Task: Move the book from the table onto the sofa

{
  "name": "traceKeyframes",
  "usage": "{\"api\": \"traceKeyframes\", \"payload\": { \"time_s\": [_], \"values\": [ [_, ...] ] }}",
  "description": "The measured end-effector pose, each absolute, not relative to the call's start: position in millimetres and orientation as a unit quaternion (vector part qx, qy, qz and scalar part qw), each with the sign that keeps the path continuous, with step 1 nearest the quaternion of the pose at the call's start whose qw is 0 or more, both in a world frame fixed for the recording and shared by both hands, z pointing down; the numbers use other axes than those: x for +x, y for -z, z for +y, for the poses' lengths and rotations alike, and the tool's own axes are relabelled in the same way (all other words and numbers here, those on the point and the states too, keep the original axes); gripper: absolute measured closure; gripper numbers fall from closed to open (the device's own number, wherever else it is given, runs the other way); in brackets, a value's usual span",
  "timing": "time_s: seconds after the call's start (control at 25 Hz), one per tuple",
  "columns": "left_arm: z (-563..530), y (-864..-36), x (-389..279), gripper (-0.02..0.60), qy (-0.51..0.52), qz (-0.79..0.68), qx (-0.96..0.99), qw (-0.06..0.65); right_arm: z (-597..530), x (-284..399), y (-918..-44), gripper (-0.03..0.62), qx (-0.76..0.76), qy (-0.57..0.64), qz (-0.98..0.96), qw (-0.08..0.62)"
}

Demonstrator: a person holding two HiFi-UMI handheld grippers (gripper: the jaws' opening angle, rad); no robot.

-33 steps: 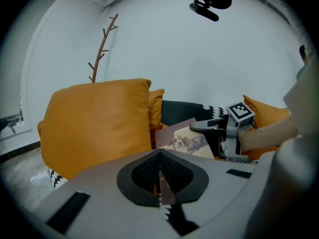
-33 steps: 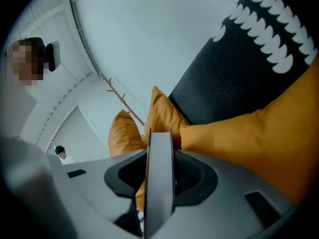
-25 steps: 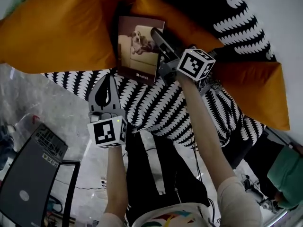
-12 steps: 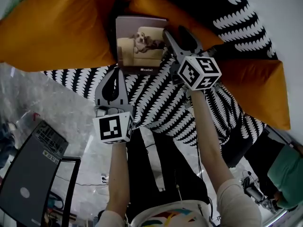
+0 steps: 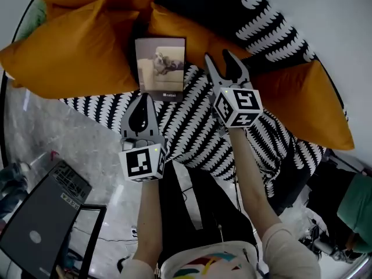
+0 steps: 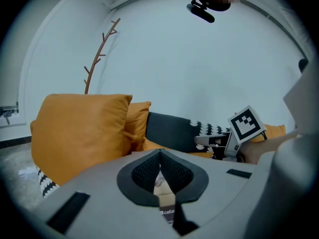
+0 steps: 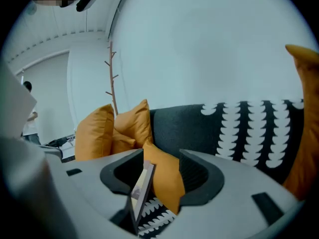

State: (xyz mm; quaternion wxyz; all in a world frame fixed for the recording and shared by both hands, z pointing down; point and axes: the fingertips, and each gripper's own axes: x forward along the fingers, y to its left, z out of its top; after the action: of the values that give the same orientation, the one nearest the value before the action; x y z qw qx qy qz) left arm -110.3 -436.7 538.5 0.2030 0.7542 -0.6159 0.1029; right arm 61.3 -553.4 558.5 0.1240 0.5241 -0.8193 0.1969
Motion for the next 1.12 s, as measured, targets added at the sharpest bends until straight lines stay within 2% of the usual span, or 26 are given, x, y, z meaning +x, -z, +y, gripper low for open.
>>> {"api": "traceKeyframes", "payload": {
  "time_s": [0.16, 0.2, 0.28, 0.32, 0.52, 0.68, 0.92, 1.12],
  "values": [
    [-435, -486, -101, 0.574, -0.089, -0.616, 0.765, 0.164, -541, 68, -483, 0.369, 0.524, -0.150, -0.831, 0.111],
    [-432, -471, -101, 0.574, -0.086, -0.617, 0.766, 0.159, -534, 71, -465, 0.407, 0.534, -0.137, -0.826, 0.117],
    [-420, -439, -97, 0.574, -0.082, -0.620, 0.764, 0.158, -513, 77, -433, 0.555, 0.548, -0.118, -0.816, 0.139],
    [-415, -421, -94, 0.574, -0.081, -0.622, 0.763, 0.156, -502, 79, -416, 0.576, 0.551, -0.112, -0.814, 0.146],
    [-395, -317, -81, 0.574, -0.066, -0.633, 0.762, 0.123, -445, 87, -321, 0.582, 0.587, -0.132, -0.791, 0.108],
    [-391, -253, -88, 0.575, -0.039, -0.654, 0.749, 0.096, -422, 59, -259, 0.582, 0.574, -0.138, -0.805, 0.062],
    [-417, -116, -56, 0.574, 0.012, -0.631, 0.773, -0.065, -428, 44, -118, 0.582, 0.546, 0.022, -0.837, -0.009],
    [-423, -65, -38, 0.574, 0.058, -0.617, 0.778, -0.099, -429, 68, -64, 0.582, 0.566, 0.077, -0.819, -0.057]
  ]
}}
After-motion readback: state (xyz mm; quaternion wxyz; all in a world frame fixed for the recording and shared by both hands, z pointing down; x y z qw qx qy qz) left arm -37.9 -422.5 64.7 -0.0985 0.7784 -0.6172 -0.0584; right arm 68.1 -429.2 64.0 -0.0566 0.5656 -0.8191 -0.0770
